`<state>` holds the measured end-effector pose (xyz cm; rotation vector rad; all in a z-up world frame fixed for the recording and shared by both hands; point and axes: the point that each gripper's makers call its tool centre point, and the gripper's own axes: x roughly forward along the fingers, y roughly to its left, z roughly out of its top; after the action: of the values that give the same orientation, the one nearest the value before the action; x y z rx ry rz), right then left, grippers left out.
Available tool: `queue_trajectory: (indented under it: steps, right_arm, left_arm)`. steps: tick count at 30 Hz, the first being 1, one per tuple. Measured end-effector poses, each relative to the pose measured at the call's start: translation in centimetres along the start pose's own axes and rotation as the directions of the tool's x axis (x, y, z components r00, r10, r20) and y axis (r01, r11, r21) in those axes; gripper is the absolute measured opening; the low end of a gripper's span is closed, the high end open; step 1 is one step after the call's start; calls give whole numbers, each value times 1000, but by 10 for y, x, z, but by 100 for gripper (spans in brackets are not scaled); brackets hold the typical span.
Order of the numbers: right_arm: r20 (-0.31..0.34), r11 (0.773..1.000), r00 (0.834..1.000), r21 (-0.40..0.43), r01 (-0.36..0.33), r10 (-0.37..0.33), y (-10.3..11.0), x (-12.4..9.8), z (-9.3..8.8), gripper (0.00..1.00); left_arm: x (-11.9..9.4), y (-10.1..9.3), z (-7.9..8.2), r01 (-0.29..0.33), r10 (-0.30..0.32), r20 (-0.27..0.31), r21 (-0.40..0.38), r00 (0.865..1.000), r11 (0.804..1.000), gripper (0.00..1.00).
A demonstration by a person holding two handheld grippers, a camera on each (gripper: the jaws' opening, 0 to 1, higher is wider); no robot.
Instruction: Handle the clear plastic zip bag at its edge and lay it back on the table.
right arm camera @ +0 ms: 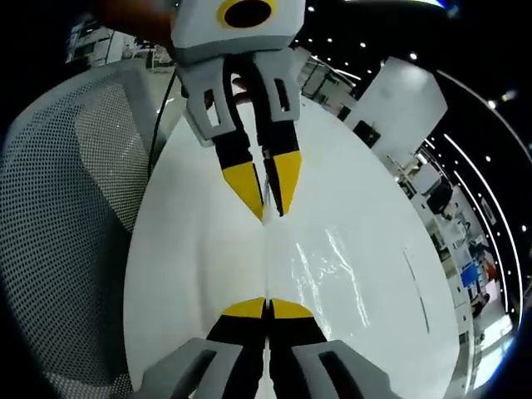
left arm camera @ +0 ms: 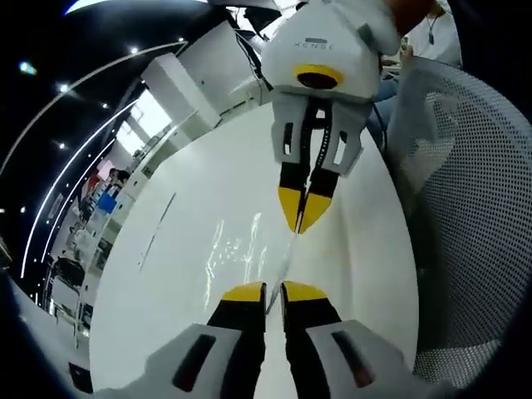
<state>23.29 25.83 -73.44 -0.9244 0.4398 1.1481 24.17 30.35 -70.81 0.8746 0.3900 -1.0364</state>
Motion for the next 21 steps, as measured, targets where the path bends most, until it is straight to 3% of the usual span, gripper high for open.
queue_trajectory:
  steps: [12, 21]
  right_arm:
    - [26, 1000, 1000, 13, 17, -17, -1, -3, 8, 0]
    - [117, 1000, 993, 4, -2, 2, 3, -2, 42, 2]
  left_arm:
    - [1, -9, -12, 50, -48, -46, 38, 998, 998, 0]
    - [1, -11, -12, 66, -63, -49, 66, 997, 996, 0]
